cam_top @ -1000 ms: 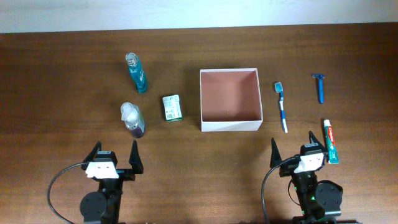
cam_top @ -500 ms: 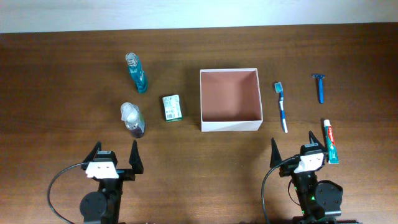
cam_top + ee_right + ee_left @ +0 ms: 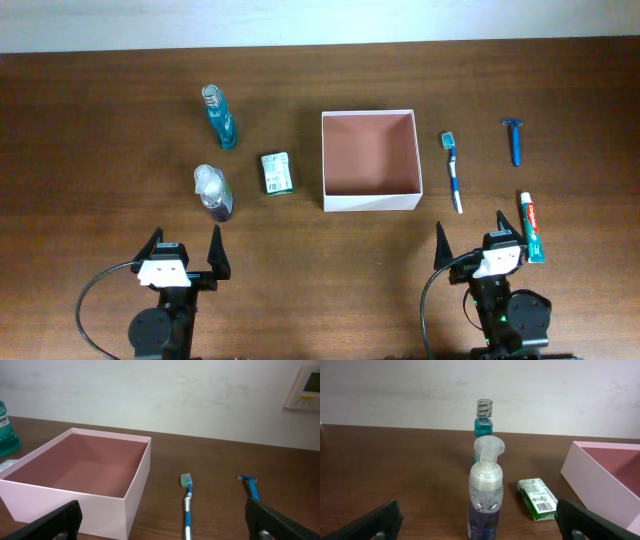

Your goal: Pack container

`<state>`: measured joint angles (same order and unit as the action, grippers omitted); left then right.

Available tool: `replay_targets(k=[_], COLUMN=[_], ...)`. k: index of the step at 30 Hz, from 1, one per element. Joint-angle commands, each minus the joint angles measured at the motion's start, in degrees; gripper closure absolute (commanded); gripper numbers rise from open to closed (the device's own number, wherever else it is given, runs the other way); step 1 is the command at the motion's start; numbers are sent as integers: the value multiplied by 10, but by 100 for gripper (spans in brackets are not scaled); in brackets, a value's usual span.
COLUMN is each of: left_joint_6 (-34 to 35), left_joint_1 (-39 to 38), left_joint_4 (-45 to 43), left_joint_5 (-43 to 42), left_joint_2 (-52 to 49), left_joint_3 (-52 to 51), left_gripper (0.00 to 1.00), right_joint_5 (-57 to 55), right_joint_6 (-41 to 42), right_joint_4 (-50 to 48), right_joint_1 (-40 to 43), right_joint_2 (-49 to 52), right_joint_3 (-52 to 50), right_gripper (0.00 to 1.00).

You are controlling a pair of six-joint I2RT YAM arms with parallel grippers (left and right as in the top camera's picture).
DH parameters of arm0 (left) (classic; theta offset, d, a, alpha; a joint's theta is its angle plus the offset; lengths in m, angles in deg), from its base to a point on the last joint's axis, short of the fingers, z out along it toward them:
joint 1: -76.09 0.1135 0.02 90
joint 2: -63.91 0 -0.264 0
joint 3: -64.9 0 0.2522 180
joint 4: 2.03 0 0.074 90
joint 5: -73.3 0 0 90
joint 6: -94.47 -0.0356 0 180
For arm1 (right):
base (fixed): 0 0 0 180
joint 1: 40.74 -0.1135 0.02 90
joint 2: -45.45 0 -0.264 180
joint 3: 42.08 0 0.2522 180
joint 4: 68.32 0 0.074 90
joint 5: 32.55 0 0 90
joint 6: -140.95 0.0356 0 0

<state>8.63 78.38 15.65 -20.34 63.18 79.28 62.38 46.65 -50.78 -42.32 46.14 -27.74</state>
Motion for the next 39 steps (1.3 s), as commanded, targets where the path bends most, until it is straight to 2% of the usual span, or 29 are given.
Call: replay_targets(k=[1, 12, 19, 23, 26, 31, 35, 39], left_joint_6=[3, 3, 3, 1, -22, -91, -108, -195], left_joint_1=[3, 3, 3, 3, 3, 3, 3, 2], left_joint_4=[4, 3, -75, -145, -142, -79, 58, 160], left_joint_5=[4, 5, 5, -37, -42, -43, -60, -231], left_joint_2=[4, 4, 4, 4, -3, -70, -214, -357], left_joint_3=[-1, -1, -1, 9, 40, 153, 335, 489], left_gripper=[1, 1, 1, 1, 1, 1, 1, 1], right_joint_5=[-7, -7, -7, -7, -7, -7, -7, -7], right_joint_6=[3, 3, 3, 3, 3, 3, 3, 3], right_joint_4=[3, 4, 4, 3, 4, 3, 3, 3], right_joint_1=[2, 2, 2, 2, 2, 2, 2, 2], right_joint_2=[-5, -5, -5, -5, -5, -5, -5, -5], right_joint_3=[-3, -3, -3, -3, -3, -3, -3, -3], right_gripper=[2, 2, 2, 2, 2, 2, 2, 2])
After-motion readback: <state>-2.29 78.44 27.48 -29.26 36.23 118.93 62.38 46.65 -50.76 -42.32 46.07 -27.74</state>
